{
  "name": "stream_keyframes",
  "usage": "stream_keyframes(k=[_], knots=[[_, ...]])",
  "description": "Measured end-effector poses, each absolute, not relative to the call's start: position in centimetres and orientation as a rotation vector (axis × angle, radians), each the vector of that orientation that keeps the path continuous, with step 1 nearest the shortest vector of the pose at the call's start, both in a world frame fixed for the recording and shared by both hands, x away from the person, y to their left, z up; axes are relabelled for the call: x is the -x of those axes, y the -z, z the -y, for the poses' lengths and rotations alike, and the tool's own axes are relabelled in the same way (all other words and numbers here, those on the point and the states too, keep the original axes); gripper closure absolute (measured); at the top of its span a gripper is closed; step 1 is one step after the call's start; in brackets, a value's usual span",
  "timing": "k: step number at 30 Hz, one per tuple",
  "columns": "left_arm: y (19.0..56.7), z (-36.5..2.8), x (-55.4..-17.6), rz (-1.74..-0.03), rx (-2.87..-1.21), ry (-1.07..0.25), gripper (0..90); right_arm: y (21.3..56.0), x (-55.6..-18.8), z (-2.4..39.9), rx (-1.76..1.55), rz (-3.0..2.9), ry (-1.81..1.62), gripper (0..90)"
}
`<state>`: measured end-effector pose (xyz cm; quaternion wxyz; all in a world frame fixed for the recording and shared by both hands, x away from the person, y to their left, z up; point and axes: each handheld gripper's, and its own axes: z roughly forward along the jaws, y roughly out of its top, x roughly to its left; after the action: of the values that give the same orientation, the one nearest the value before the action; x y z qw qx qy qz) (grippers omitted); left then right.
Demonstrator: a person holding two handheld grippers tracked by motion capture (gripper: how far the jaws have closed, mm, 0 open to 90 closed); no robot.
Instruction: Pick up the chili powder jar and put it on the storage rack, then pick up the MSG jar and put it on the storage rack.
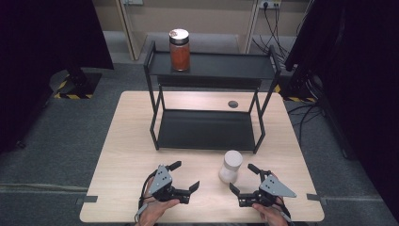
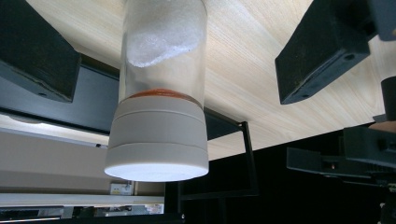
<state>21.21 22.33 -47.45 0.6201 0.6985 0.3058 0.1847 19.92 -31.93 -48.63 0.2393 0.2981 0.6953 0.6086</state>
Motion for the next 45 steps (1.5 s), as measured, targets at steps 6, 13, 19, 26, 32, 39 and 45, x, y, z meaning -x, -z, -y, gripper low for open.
stream_keyframes(k=[6, 13, 19, 26, 32, 39, 45], knots=[[47.9, -22.6, -21.0, -0.706, -1.595, -0.422, 2.0, 48.7, -19.9, 32.0, -0.821, -1.903, -1.671, 0.4], [48.2, -22.7, -20.8, -0.7, -1.601, -0.424, 2.1, 48.7, -19.9, 32.1, -0.815, -1.904, -1.669, 0.4], [48.2, -22.8, -20.8, -0.707, -1.599, -0.424, 2.1, 48.7, -19.9, 32.0, -0.815, -1.905, -1.669, 0.4], [48.4, -22.7, -20.8, -0.707, -1.603, -0.417, 2.1, 48.7, -19.9, 32.2, -0.814, -1.897, -1.669, 0.4], [48.4, -22.7, -20.8, -0.705, -1.606, -0.419, 2.1, 48.7, -19.9, 32.1, -0.819, -1.892, -1.664, 0.4], [48.5, -22.7, -20.7, -0.705, -1.611, -0.425, 2.1, 48.5, -20.3, 31.7, -0.818, -1.886, -1.657, 0.4], [48.5, -22.8, -20.7, -0.704, -1.608, -0.429, 2.1, 48.4, -20.7, 31.0, -0.815, -1.878, -1.645, 0.5]])
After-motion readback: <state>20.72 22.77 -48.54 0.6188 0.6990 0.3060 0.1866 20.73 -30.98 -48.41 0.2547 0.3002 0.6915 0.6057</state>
